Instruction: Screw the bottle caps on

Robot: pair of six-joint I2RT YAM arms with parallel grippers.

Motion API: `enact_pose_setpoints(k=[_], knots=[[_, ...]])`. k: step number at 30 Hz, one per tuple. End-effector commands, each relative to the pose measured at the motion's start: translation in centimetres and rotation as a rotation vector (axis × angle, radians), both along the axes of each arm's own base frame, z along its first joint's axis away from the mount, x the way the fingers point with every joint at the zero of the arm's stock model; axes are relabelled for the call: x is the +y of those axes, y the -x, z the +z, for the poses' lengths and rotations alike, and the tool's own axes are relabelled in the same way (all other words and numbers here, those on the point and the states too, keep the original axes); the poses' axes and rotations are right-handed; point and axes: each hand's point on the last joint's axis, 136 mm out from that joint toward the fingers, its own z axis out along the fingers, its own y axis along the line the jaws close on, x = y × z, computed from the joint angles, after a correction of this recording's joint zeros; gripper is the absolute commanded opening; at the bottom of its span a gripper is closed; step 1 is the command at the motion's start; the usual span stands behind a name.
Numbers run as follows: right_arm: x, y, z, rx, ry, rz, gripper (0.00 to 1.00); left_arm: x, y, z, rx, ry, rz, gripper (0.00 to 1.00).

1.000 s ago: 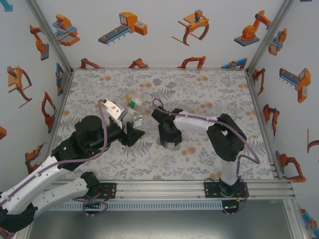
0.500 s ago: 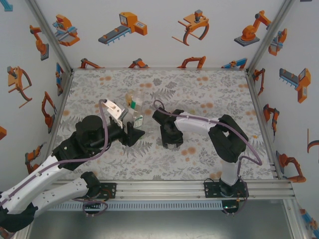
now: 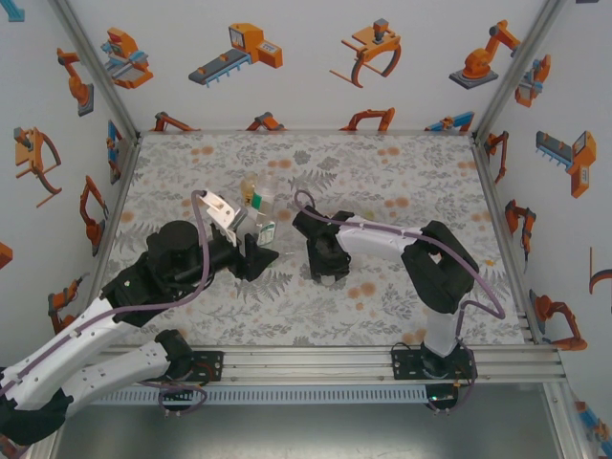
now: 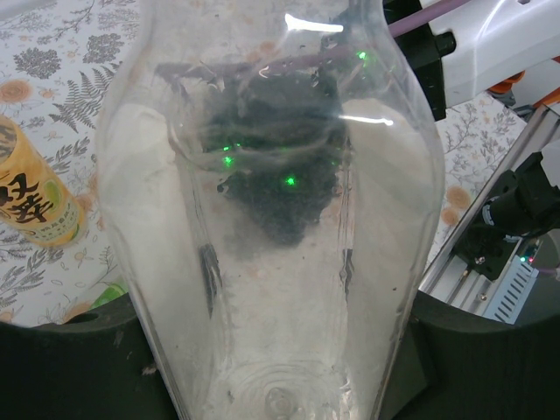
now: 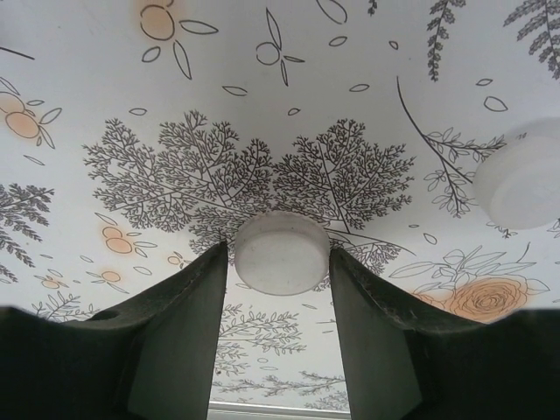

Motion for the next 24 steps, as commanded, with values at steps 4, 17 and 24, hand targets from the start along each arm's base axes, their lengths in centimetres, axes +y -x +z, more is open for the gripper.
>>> enact_pose_setpoints(k=[4,17,24], knots=[[-0.2,0.0,0.7,-0.027,-0.003,-0.005,0.47,0.1,-0.3,1.2,-0.019,0.038,0.015,0.01],[-0.2,-0.1,1.3,-0.033,-0.007,-0.006,0.41,0.2,-0.2,1.2,-0.022,0.037,0.017,0.01],[-0.3,-0.2,3.3,-0.071,-0.031,0.004,0.38,0.3,-0.2,0.5,-0.022,0.008,0.017,0.00]])
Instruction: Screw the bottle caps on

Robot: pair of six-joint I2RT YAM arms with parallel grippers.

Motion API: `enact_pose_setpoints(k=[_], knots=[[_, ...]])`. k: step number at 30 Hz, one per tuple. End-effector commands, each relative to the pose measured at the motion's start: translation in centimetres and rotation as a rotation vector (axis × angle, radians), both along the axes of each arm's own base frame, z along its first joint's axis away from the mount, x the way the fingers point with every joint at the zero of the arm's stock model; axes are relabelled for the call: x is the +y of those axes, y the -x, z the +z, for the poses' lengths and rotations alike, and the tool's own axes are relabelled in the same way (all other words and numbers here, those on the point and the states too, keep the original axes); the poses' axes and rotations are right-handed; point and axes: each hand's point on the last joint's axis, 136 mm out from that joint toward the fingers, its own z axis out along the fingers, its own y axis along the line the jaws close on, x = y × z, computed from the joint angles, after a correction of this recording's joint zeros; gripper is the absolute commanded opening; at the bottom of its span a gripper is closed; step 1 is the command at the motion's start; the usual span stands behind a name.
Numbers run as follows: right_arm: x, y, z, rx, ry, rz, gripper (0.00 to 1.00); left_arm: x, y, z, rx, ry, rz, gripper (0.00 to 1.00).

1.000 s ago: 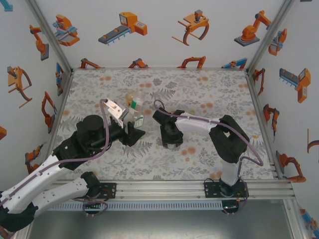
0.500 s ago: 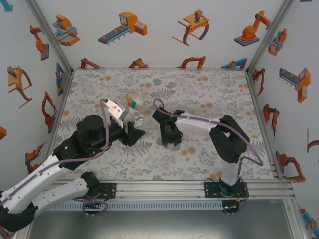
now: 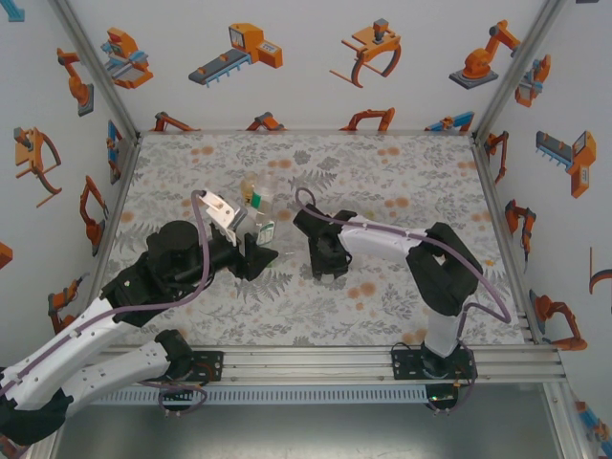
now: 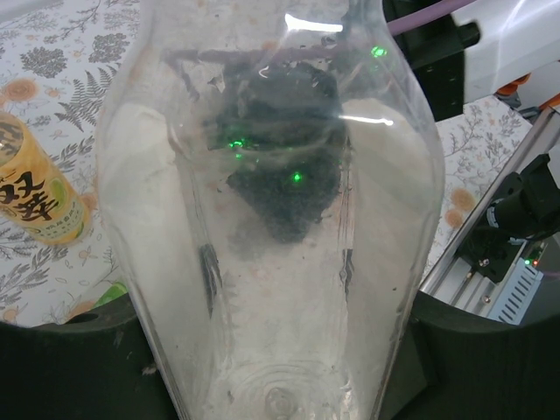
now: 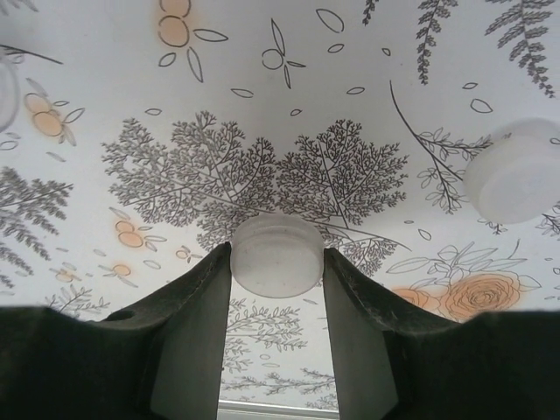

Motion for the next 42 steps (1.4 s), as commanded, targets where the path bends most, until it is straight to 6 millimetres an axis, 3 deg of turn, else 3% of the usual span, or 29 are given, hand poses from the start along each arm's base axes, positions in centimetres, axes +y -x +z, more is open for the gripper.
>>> enact_pose_setpoints(k=[1,10,19,28,31,37,42], knots=[[-0.5,0.1,2.3,-0.043,-0.013,0.008,0.37,0.1,0.0,0.3,-0.020,-0.001,-0.003,0.00],[-1.1,1.1,7.6,-0.112,-0.134,0.103,0.35,-0.7,0.8,-2.9,-0.030,-0.247,-0.127,0.00],[-1.8,2.7,16.7,-0.280,-0.380,0.263,0.32,-1.5,2.5,-4.5,-0.095,-0.394,-0.308,0.00],[-1.4,7.7,28.4,-0.572,-0.683,0.577,0.25,-1.8,4.5,-3.5,-0.215,-0.397,-0.447,0.00],[-1.9,9.0,31.4,-0.678,-0.727,0.657,0.23,-1.8,4.7,-3.4,-0.226,-0.416,-0.469,0.00],[-1.4,12.0,35.2,-0.722,-0.823,0.832,0.23,-1.9,6.5,-3.4,-0.257,-0.440,-0.592,0.00],[-0.9,14.2,37.1,-0.742,-0.897,0.977,0.20,-1.9,6.9,-3.0,-0.282,-0.436,-0.614,0.00]])
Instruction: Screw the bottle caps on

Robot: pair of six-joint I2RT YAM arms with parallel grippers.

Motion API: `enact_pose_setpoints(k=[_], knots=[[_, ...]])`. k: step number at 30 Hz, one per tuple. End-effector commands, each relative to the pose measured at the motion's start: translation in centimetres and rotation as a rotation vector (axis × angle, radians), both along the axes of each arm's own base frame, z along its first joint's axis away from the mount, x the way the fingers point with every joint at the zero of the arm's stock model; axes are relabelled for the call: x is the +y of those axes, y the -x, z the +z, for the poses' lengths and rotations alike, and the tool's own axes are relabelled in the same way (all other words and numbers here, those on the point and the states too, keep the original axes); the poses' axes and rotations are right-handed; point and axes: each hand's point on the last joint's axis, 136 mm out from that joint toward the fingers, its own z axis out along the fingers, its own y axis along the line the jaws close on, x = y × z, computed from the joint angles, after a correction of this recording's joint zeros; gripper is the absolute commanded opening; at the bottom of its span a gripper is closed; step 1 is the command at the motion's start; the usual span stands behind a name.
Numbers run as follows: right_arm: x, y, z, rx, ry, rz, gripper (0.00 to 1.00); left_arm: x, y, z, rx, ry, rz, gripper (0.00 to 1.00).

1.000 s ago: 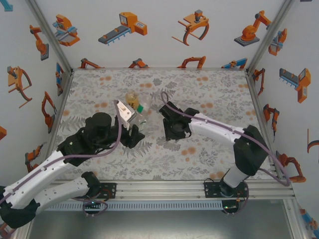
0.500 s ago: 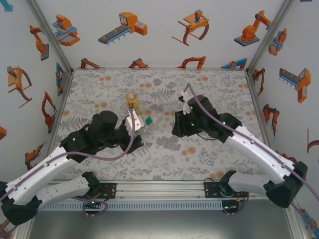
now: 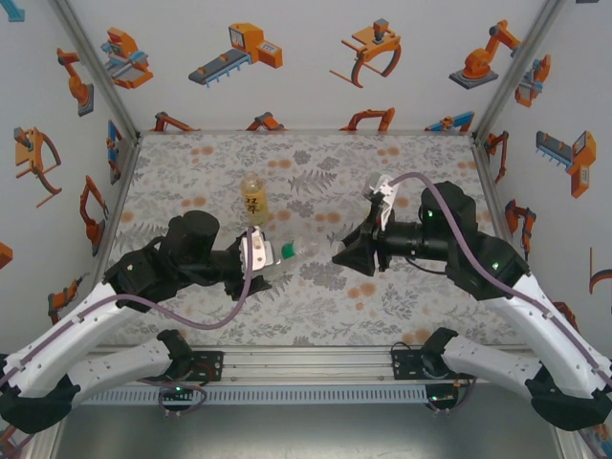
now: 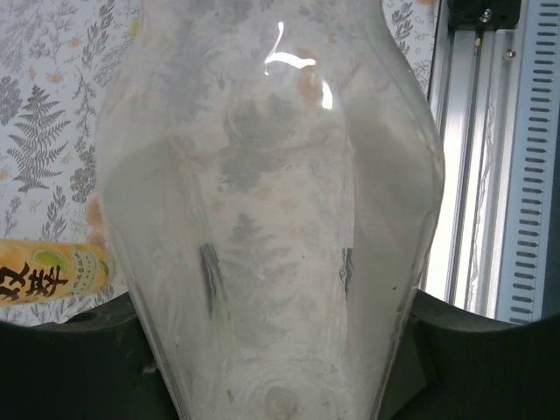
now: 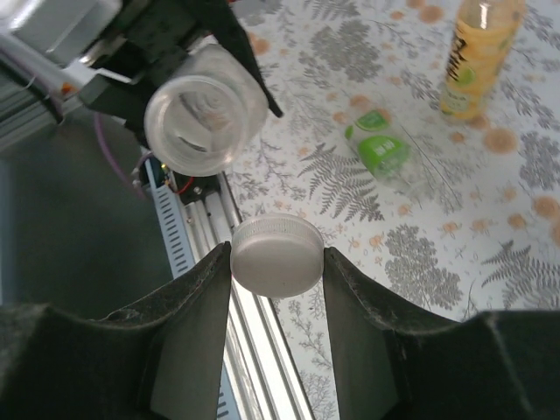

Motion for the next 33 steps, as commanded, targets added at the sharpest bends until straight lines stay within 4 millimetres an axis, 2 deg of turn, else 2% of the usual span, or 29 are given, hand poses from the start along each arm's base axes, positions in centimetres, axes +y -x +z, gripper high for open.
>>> enact_pose_setpoints(k=[1,9,19,33], knots=[[0.4,2.2,2.6,-0.096,-0.053,0.145,0.20,-0.1,1.0,1.0,-0.033,0.008,-0.074,0.00],[1.1,1.8,3.3,-0.184,-0.064,0.181,0.22,-0.2,0.3,0.2,-0.019,-0.027,-0.044,0.00],[2.3,1.1,3.0,-0.162,-0.044,0.211,0.22,-0.3,0.5,-0.2,-0.008,-0.034,-0.056,0.00],[3.2,1.5,3.4,-0.139,-0.052,0.276,0.22,-0.3,0.4,-0.9,-0.001,-0.053,-0.055,0.00]])
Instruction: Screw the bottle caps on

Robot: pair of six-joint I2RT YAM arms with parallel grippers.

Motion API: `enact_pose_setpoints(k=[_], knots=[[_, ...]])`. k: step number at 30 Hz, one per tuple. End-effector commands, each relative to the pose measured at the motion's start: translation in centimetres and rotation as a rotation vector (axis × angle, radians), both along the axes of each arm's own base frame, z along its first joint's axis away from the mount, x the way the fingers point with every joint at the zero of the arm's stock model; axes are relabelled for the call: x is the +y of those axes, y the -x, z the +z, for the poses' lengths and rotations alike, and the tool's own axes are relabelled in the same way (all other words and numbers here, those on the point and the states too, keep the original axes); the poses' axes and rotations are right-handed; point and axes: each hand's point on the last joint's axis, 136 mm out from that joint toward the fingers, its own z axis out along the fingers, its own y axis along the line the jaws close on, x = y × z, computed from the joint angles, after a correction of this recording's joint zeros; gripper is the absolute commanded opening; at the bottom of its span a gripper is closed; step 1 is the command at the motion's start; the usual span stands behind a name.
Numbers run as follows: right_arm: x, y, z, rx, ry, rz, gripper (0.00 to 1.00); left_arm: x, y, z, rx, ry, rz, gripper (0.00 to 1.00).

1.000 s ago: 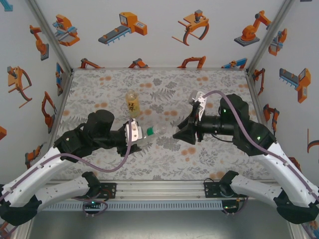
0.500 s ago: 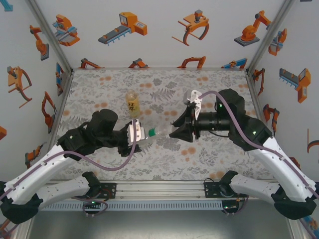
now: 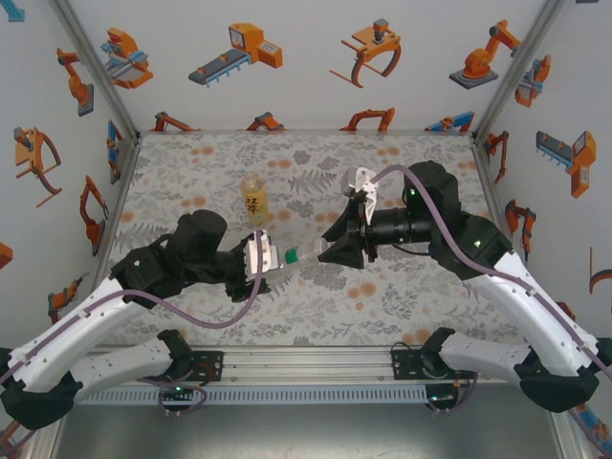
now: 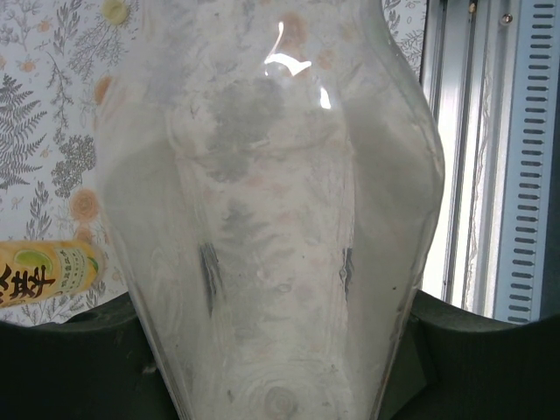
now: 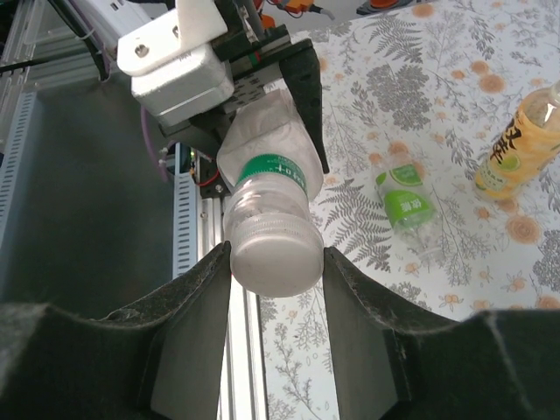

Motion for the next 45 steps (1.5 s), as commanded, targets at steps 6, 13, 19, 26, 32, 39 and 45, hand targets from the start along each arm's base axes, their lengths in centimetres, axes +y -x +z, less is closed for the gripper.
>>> enact_pose_setpoints(k=[6,13,19,26,32,39,45], knots=[[0.2,0.7,1.2,-0.013,-0.016,0.059,0.21,-0.2,0.3,0.8,-0.017,0.015,-0.030,0.00],[0.3,0.8,0.8,0.007,0.000,0.064,0.21,-0.2,0.4,0.8,-0.015,0.014,-0.030,0.00],[0.3,0.8,1.0,0.003,-0.002,0.064,0.21,-0.3,0.3,0.6,-0.015,0.007,-0.032,0.00],[0.5,0.8,0.8,0.011,0.004,0.071,0.20,-0.4,0.2,0.4,-0.010,-0.003,-0.036,0.00],[0.6,0.8,0.6,0.019,0.017,0.076,0.19,-0.4,0.3,0.4,-0.012,-0.003,-0.037,0.00],[0.9,0.8,0.3,0.026,0.022,0.084,0.19,-0.4,0.3,0.3,-0.009,-0.004,-0.040,0.00],[1.1,1.0,0.1,0.034,0.029,0.091,0.19,-0.5,0.3,0.3,-0.007,-0.005,-0.044,0.00]])
